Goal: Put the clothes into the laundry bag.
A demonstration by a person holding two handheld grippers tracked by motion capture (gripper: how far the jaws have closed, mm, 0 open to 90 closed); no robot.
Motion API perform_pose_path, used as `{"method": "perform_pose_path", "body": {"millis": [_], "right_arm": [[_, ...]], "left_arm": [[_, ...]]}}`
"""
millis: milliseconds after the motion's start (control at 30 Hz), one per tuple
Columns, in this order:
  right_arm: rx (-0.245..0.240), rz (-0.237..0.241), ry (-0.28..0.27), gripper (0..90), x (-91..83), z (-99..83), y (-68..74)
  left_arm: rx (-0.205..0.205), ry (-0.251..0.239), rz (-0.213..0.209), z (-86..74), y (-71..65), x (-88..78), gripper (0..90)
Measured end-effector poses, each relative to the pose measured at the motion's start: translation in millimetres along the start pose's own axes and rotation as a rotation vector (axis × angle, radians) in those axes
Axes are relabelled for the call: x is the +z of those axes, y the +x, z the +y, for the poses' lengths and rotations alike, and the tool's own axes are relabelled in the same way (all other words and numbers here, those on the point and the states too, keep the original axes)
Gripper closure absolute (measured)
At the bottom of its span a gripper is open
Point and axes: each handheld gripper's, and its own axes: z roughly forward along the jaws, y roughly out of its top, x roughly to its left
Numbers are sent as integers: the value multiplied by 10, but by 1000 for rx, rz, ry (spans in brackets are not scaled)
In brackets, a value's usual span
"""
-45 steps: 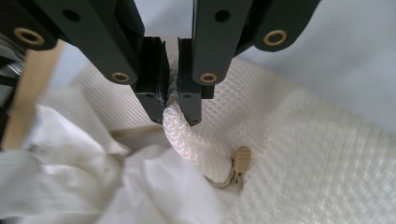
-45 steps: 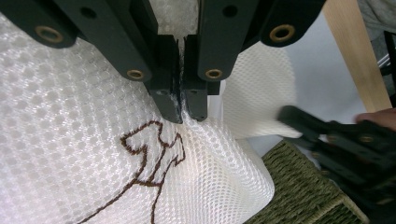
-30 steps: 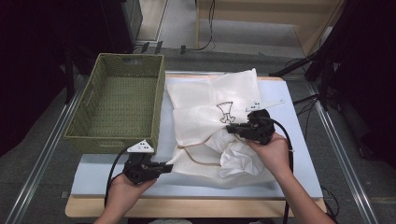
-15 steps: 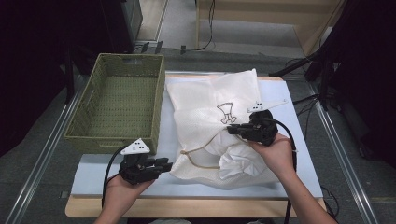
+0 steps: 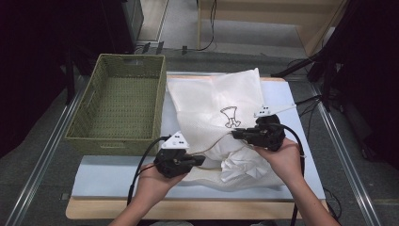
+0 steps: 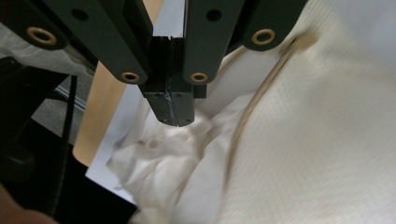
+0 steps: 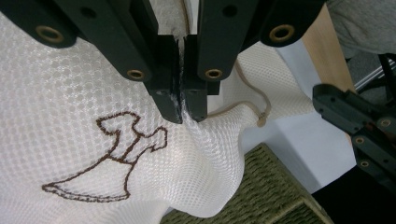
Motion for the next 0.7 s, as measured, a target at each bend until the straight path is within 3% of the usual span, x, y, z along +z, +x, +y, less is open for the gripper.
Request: {"method": "perform_pose_path", "body": {"millis": [133,267,500,700], "right_arm": [[-1,5,8,875,34,-20,-12],[4,4,12,875,66,-26,-32],[6,0,8,875,66,-21,-33],[11,-8,5,875,37,-26,-40]], "left_arm": [[29,12,-22,96,-76,192,900],[26,33,-25,118,-119,397,900],[45,30,-55,186,-275,640,900],[49,28,-52,203,-342,868,900]]}}
